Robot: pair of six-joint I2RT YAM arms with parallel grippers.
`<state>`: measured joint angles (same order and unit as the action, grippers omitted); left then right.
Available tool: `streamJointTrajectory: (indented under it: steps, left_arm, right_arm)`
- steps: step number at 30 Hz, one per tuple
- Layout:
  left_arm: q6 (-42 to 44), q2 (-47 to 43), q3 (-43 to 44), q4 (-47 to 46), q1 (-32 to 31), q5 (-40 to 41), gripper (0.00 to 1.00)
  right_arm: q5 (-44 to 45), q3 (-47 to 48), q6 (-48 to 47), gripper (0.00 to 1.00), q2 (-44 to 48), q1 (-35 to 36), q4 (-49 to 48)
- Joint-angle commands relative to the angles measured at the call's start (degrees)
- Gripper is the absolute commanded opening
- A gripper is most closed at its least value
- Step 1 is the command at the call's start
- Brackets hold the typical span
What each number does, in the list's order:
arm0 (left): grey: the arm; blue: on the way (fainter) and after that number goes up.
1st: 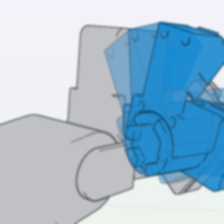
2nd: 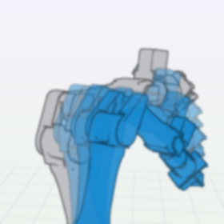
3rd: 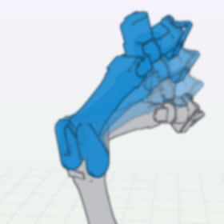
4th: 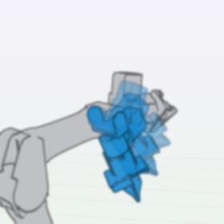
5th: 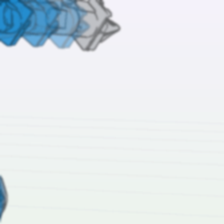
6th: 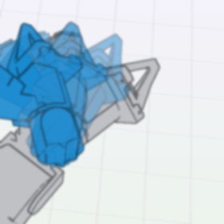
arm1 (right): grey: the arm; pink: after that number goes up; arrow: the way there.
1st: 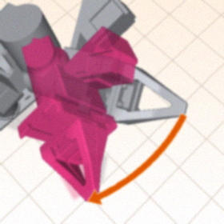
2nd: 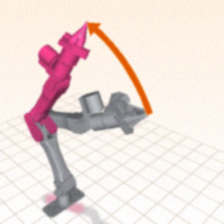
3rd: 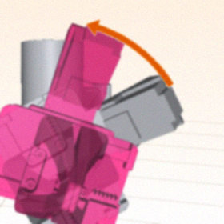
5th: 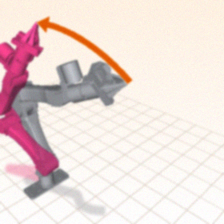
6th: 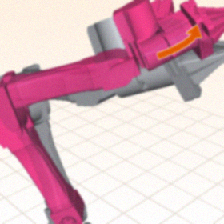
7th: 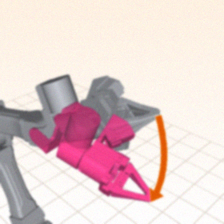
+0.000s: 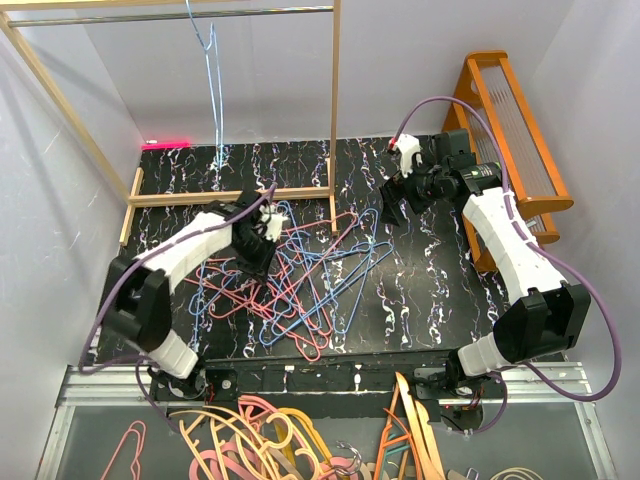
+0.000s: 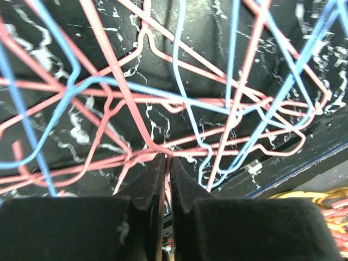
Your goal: Organize the hangers
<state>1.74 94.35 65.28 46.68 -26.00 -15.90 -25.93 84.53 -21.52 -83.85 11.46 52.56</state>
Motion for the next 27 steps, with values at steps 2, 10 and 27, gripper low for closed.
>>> streamJointTrajectory:
  steps: [2,10,27]
  left_arm:
    - [6.6,-15.59,4.12,5.24,-1.02,4.46,0.0]
    - [9.52,-23.89,4.95,8.71,-1.74,3.78,0.0]
    - [10.05,-27.05,5.53,8.68,-1.78,5.81,0.0]
  right_arm:
    - [-15.03,0.53,-8.75,0.99,2.17,0.11,-9.04]
    - [-18.11,-5.01,-16.9,0.98,-2.46,10.35,-31.44]
    - [-14.43,3.66,-8.45,0.96,-33.2,20.68,-56.46]
